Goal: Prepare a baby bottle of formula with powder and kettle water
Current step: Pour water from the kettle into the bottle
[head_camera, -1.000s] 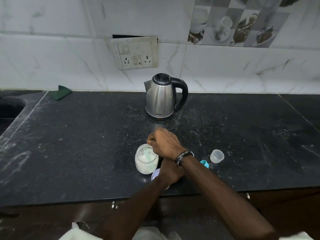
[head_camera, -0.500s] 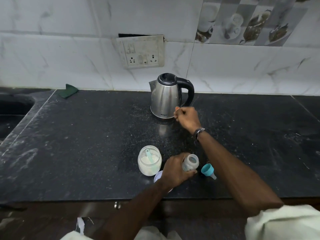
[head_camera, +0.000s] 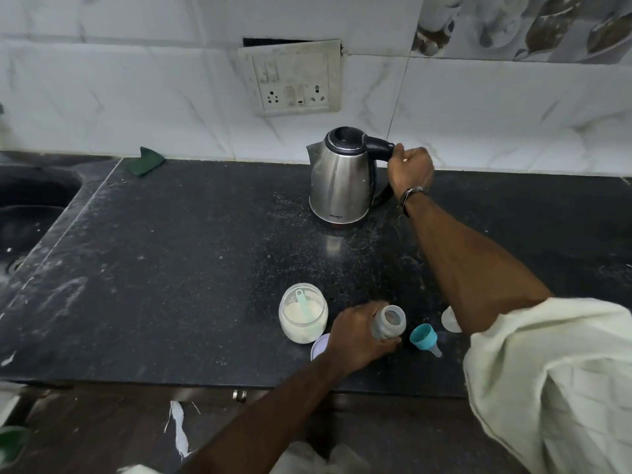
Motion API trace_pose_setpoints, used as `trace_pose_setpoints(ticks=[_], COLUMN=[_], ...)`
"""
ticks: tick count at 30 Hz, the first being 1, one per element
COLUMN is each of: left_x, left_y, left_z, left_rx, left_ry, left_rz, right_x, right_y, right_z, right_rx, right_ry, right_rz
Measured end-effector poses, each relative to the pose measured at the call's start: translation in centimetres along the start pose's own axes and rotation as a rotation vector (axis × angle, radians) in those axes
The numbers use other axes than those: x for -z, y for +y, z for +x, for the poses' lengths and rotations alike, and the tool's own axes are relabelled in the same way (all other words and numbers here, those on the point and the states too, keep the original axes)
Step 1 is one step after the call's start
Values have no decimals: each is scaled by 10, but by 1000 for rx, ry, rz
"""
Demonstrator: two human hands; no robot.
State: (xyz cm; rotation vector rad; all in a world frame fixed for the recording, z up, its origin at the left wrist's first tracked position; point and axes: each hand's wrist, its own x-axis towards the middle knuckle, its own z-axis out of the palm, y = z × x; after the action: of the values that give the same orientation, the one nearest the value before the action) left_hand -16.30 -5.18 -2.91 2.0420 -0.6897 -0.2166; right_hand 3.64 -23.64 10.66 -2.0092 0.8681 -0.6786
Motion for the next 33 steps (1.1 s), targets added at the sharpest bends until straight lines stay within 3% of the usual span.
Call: trace_pose_setpoints(ticks=[2,8,14,18,22,33], left_x=[1,-4,-5,-4,-6,-10], left_y=[0,-3,-3,-1,-3,-5], left_z=[0,0,0,-1,-1,1], left_rx=[5,-9,-3,-13,-14,19], left_ry=[5,26,41,44,42,43], left_rz=[-7,-7,-20,-24,-29,-29], right_x=[-6,-24,-24,-28,-18,53], right_y=[-3,-2,-1,-2,3,37], right_z=[8,32,35,24,12,-17], right_rx=[24,44,-11,-98,-123,82], right_ry=[21,-270,-230,-84,-46,-112], right_rz=[-66,-93,-37,9,42,67])
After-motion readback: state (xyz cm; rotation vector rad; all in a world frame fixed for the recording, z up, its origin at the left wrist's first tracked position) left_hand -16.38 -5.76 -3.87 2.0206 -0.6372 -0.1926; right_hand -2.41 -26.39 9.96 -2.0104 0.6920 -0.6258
